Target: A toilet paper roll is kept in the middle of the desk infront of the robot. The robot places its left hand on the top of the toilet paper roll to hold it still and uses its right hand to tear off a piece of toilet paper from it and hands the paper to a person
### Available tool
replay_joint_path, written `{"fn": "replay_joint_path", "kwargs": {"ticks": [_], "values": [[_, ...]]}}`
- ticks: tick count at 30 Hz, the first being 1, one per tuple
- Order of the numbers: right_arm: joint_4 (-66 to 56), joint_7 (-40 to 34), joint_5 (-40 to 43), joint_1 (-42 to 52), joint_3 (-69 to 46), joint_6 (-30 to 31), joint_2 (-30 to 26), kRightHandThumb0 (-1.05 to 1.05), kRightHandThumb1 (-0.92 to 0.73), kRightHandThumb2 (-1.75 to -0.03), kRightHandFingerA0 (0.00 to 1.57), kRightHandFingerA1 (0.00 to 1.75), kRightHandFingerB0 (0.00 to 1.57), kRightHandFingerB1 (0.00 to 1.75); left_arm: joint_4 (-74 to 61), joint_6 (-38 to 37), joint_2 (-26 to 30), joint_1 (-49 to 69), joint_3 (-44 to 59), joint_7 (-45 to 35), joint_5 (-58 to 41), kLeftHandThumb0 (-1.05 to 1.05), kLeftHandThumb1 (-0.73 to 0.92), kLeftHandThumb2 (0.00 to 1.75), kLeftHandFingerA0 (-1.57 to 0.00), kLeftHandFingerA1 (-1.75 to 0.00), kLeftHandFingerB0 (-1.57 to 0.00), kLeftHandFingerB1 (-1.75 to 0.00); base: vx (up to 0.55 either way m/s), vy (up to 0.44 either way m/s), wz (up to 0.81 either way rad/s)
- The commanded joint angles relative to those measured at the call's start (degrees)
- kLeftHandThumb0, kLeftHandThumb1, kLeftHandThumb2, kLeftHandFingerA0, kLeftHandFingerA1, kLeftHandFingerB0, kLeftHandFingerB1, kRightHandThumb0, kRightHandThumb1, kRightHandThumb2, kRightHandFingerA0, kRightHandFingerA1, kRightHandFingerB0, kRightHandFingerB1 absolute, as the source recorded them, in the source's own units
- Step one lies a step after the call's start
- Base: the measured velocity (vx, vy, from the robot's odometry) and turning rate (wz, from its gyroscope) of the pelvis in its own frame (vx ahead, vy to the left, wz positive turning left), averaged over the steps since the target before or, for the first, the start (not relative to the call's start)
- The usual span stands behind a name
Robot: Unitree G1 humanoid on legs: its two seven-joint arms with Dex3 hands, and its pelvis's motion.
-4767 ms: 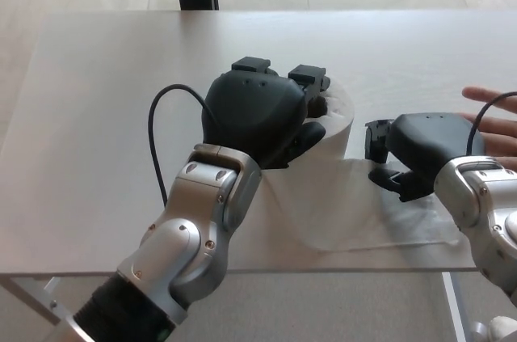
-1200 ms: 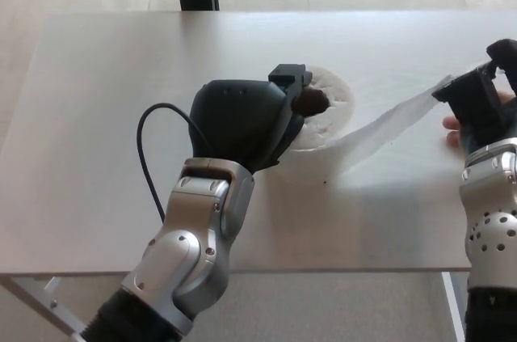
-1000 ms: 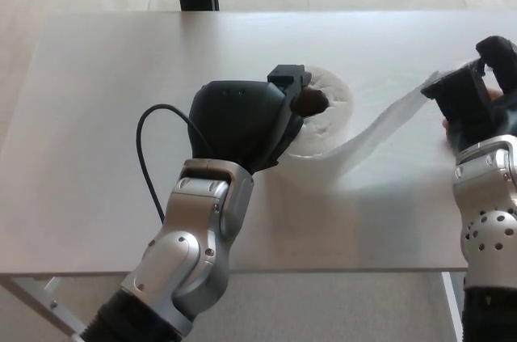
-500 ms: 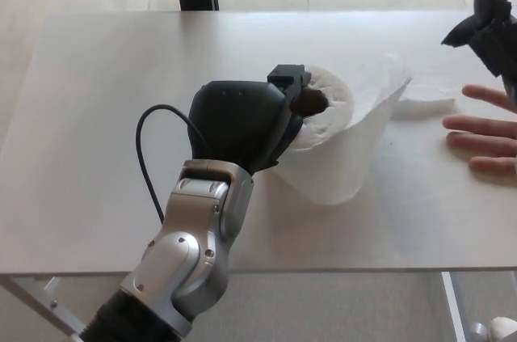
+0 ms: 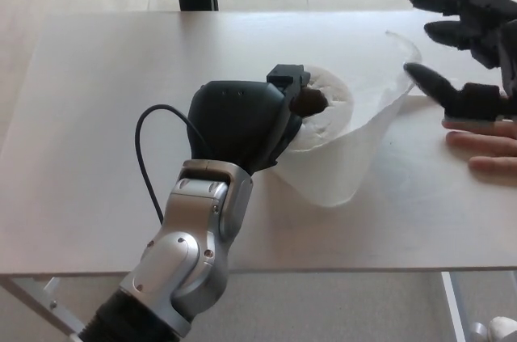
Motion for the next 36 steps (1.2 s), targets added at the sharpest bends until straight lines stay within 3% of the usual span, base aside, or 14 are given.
{"fn": "replay_joint_path", "kwargs": {"ticks": [1, 3, 8, 9, 12, 13, 16, 17, 19, 20, 22, 23, 25, 36], "values": [[5.46, 29.19, -40.00, -9.98, 25.22, -8.37, -18.04, -0.40, -0.39, -0.58, 0.00, 0.01, 0.11, 0.33, 3.56, 1.23, 2.85, 3.31, -1.64, -3.96, -0.02, -0.40, 0.68, 0.73, -0.86, -1.44, -0.50, -0.50, 0.00, 0.000, 0.00], [7.56, 28.37, -42.49, -11.31, 27.04, -8.41, -17.52, -0.66, -0.38, -0.67, 0.00, 0.00, 0.09, 0.14, 3.43, 1.25, 2.73, 3.45, -1.55, -4.14, -0.32, -0.40, 0.70, 0.70, -0.91, -1.48, -0.51, -0.48, 0.00, 0.000, 0.00], [14.47, 22.39, -48.75, -14.81, 31.26, -8.79, -14.62, -0.67, -0.33, -0.67, 0.00, 0.00, 0.07, 0.27, 2.85, 1.79, 2.57, 3.84, -1.24, -5.15, -0.88, -0.42, 0.72, 0.68, -0.86, -1.42, -0.52, -0.46, 0.00, 0.000, 0.00], [15.58, 20.71, -50.71, -15.39, 32.04, -9.43, -14.28, -0.74, -0.49, -0.78, 0.00, 0.00, 0.09, 0.25, 2.96, 2.01, 2.52, 3.80, -1.26, -5.23, -0.76, -0.40, 0.71, 0.68, -0.87, -1.43, -0.52, -0.46, 0.00, 0.000, 0.00], [18.31, 21.00, -54.97, -19.00, 35.22, -9.15, -12.90, -0.67, -0.39, -0.63, 0.00, 0.00, 0.04, 0.29, 3.27, 2.42, 2.21, 3.64, -1.14, -5.15, -0.76, -0.38, 0.70, 0.70, -0.88, -1.45, -0.52, -0.46, 0.00, 0.000, 0.00], [19.39, 20.83, -55.76, -20.08, 36.13, -9.36, -12.32, -0.73, -0.45, -0.79, 0.00, 0.09, 0.04, 0.22, 3.37, 2.42, 2.15, 3.53, -1.12, -4.98, -0.71, -0.38, 0.71, 0.70, -0.87, -1.38, -0.52, -0.46, 0.00, 0.000, 0.00], [21.60, 20.81, -57.20, -22.17, 38.43, -10.47, -11.07, -0.65, -0.40, -0.59, 0.00, 0.00, 0.05, 0.32, 3.43, 1.84, 2.26, 3.43, -1.01, -4.45, -0.89, -0.39, 0.70, 0.68, -0.95, -1.49, -0.52, -0.48, 0.00, 0.000, 0.00], [22.36, 20.98, -57.71, -22.91, 39.28, -11.35, -10.89, -0.71, -0.44, -0.78, 0.00, 0.09, 0.03, 0.23, 3.42, 1.71, 2.22, 3.37, -1.01, -4.23, -0.88, -0.40, 0.69, 0.70, -0.95, -1.51, -0.52, -0.49, 0.00, 0.000, 0.00], [22.84, 21.01, -57.90, -23.52, 40.11, -11.71, -10.91, -0.66, -0.38, -0.62, 0.00, 0.00, 0.04, 0.29, 3.35, 1.65, 2.21, 3.33, -1.20, -4.26, -0.71, -0.39, 0.69, 0.71, -0.93, -1.52, -0.52, -0.50, 0.00, 0.000, 0.00], [23.34, 21.16, -58.18, -24.11, 40.81, -12.06, -10.79, -0.67, -0.38, -0.63, 0.00, 0.00, 0.05, 0.27, 3.32, 1.63, 2.35, 3.24, -1.37, -4.42, -0.45, -0.40, 0.71, 0.69, -0.85, -1.34, -0.52, -0.46, 0.00, 0.000, 0.00], [26.66, 19.51, -60.47, -26.51, 43.06, -14.98, -9.98, -0.71, -0.44, -0.80, 0.00, 0.07, 0.06, 0.28, 3.51, 1.81, 2.40, 2.79, -1.46, -4.77, -0.20, -0.42, 0.70, 0.70, -0.86, -1.44, -0.50, -0.49, 0.00, 0.000, 0.00], [26.94, 19.25, -61.21, -27.00, 43.51, -15.18, -10.01, -0.68, -0.42, -0.57, 0.00, 0.10, 0.07, 0.34, 3.53, 1.66, 2.47, 2.80, -1.50, -4.57, -0.13, -0.43, 0.70, 0.71, -0.85, -1.45, -0.51, -0.49, 0.00, 0.000, 0.00], [28.03, 18.70, -62.47, -28.42, 44.91, -16.00, -9.98, -0.68, -0.41, -0.80, 0.00, 0.11, 0.03, 0.32, 3.59, 1.64, 2.45, 2.84, -1.41, -4.31, -0.14, -0.42, 0.70, 0.72, -0.87, -1.47, -0.51, -0.49, 0.00, 0.000, 0.00], [32.50, 16.92, -61.06, -30.61, 48.64, -17.74, -9.29, -0.58, -0.33, -0.78, 0.00, 0.19, 0.10, 0.44, 4.54, 2.10, 2.04, 2.47, -1.33, -4.44, -0.22, -0.42, 0.68, 0.74, -0.89, -1.44, -0.50, -0.49, 0.00, 0.000, 0.00]]}}
